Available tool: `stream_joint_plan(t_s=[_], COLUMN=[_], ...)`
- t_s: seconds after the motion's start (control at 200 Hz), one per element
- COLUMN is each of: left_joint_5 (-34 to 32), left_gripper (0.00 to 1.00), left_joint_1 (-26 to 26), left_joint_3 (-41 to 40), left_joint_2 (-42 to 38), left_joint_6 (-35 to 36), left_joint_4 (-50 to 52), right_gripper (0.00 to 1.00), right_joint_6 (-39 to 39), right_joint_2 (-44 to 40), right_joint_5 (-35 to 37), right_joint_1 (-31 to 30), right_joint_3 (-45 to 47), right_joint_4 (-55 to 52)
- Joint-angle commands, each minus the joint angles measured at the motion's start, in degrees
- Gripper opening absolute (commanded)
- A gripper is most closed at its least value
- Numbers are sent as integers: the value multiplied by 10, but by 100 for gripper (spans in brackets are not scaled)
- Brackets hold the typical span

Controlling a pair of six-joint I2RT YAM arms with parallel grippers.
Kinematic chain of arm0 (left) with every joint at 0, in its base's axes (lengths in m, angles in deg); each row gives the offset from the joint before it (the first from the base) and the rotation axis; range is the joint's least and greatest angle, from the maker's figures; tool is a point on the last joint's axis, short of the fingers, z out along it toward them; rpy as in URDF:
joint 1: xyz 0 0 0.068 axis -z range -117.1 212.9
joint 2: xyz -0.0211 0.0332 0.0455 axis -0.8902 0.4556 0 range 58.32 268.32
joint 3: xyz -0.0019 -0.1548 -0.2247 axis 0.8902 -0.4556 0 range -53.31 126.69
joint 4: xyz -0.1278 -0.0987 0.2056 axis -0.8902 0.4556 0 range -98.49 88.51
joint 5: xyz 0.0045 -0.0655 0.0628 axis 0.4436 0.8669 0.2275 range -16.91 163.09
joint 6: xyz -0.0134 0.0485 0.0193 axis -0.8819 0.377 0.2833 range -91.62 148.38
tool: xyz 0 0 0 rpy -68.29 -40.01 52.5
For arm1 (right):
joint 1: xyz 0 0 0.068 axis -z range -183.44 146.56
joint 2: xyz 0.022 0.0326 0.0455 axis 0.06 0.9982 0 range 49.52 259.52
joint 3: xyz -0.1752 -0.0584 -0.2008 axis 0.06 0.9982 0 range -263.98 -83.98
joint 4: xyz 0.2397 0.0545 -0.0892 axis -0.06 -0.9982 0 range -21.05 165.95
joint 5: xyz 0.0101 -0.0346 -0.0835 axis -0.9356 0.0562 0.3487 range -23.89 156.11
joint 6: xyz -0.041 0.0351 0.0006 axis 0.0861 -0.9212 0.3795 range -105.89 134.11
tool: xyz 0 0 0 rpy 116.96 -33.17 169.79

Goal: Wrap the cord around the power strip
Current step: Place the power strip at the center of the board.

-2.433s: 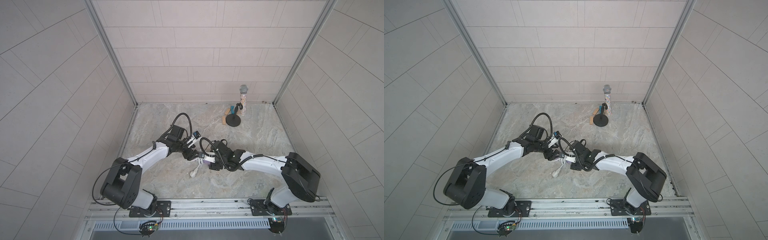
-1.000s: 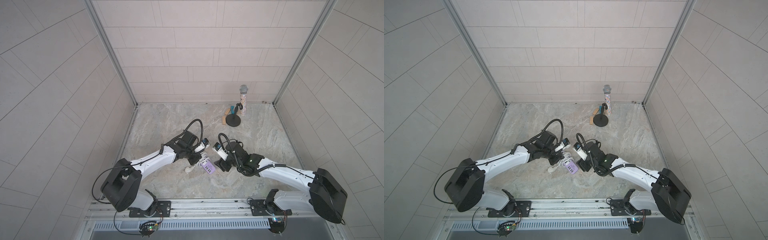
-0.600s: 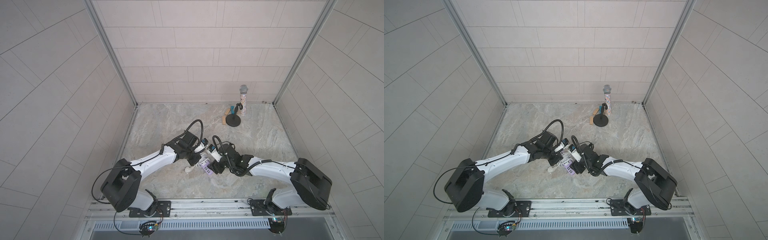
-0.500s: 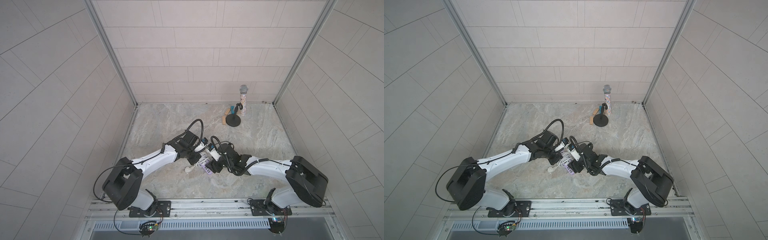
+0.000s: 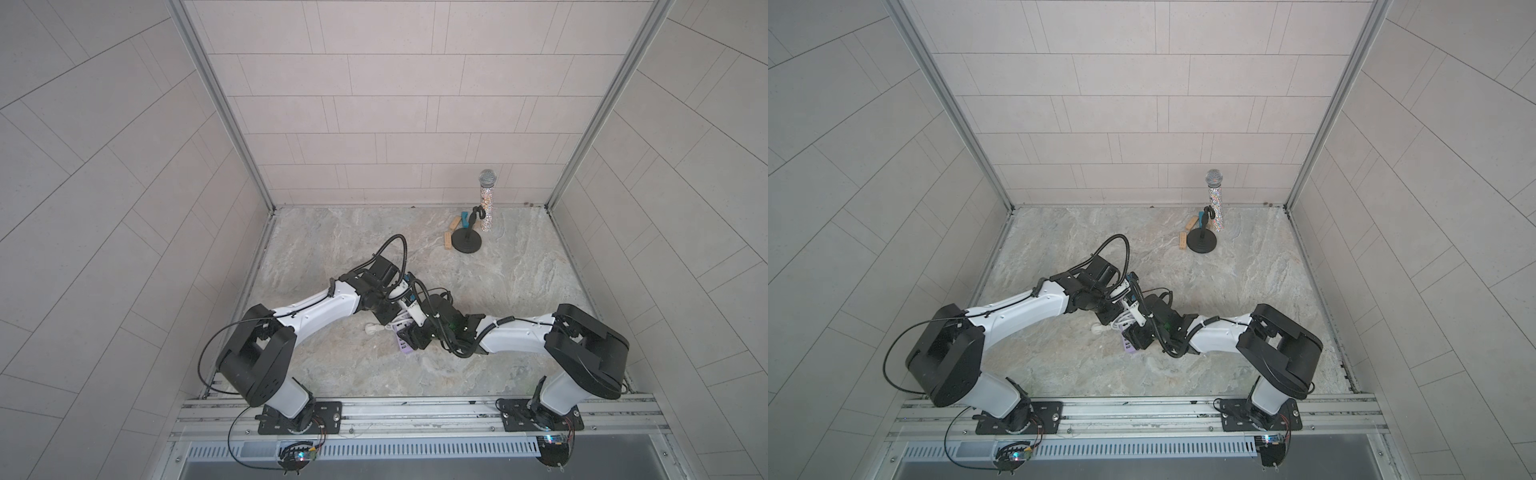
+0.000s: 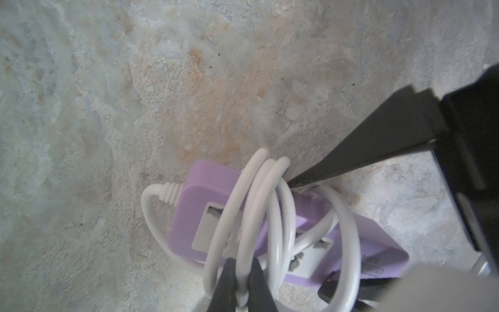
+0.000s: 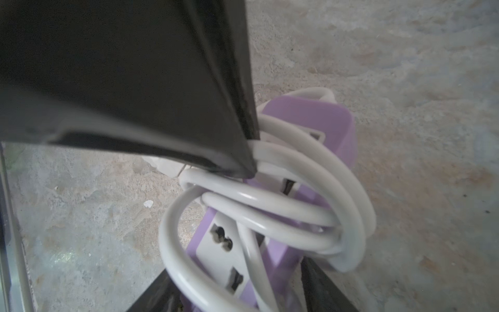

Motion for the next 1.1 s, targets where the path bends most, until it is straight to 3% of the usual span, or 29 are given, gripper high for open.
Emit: stream_joint_plan(t_s=[0.0, 0.29, 0.6, 0.861, 1.096], left_joint_5=[2, 15, 21, 20, 22], left_gripper=[0, 0, 0, 0, 0], left_joint_1=[10, -11, -22, -32, -34], left_joint_3=[-7, 24, 61, 33, 33], left_joint_2=[56, 106, 168, 161, 185], left_joint_6=[10, 11, 20, 38, 52], left_joint_4=[71, 97, 134, 116, 117], right_gripper=[67, 60, 58, 54, 51], right_joint_6=[14, 27, 29, 22, 19], right_joint_2=[36, 104, 148, 171, 185], right_joint_5=[81, 168, 212, 202, 237], right_joint_1=[-18, -37, -60, -64, -73], right_joint_3=[-20, -114, -156, -163, -172], right_joint_4=[-36, -195, -241, -240, -235])
